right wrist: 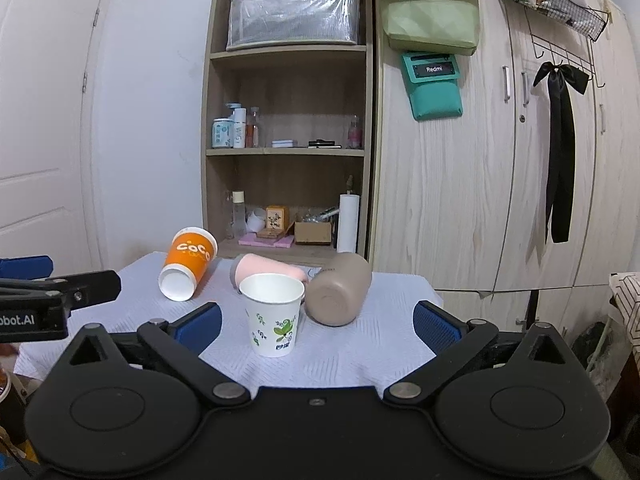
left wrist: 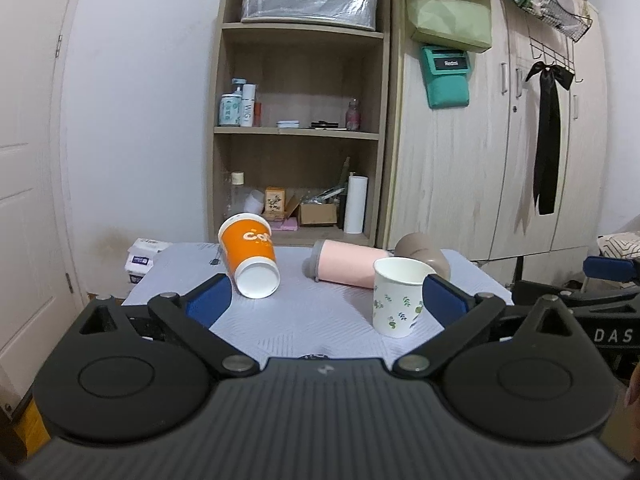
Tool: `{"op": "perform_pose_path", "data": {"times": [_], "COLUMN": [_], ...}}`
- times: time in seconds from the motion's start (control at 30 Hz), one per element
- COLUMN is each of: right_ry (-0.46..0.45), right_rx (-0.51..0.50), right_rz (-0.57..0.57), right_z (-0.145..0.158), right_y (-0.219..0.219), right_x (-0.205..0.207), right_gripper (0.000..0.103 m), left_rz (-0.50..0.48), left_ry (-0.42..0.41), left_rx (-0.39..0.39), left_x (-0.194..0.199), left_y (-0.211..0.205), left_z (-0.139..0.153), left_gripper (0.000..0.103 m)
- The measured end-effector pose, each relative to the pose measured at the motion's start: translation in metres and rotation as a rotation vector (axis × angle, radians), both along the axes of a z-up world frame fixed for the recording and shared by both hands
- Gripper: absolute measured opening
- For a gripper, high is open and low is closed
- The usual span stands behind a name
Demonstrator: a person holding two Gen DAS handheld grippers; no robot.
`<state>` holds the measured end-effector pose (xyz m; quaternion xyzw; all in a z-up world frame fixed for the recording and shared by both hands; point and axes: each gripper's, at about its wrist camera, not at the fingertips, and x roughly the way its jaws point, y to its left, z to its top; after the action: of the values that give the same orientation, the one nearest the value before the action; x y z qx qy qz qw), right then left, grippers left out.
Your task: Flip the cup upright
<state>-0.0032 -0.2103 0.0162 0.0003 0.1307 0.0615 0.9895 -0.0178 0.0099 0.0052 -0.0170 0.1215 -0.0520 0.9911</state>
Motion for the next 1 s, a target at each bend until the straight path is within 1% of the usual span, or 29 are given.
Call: {"op": "perform_pose_path", "data": {"times": [0.37,0.67,0.8,1.0], "right_ry": [0.003,0.015,0.016,0.018], "right_rx": [-0.003,-0.012,-0.022,-0.033], "right_rz": [-0.013,-0.014,-0.011,-0.01], "right_z": [-0.001,-0.0011,-0.0012,-0.002], "right_y": [-0.0002,0.001,0.0028,0.0053], "right_x": [0.0004,0.0022,0.0024,0.003], "right_gripper": [0.103,0.103,0.103,0.103], "left_rz": [0.067,0.077,0.06,0.077], "left_ry": [0.0,-0.002,0.001,-0.012], "left_rx": [0.033,0.077,0.067,0.063], "left_x": [0.0008,0.0001,-0.0005,-0.0021], "left_y": [-0.0039,-0.005,-0.004,-0.0012], "left_z": [-0.0014,-0.0034,-0.0042,-0.0034], "left_gripper": [0.103,0.103,0.103,0.103]}}
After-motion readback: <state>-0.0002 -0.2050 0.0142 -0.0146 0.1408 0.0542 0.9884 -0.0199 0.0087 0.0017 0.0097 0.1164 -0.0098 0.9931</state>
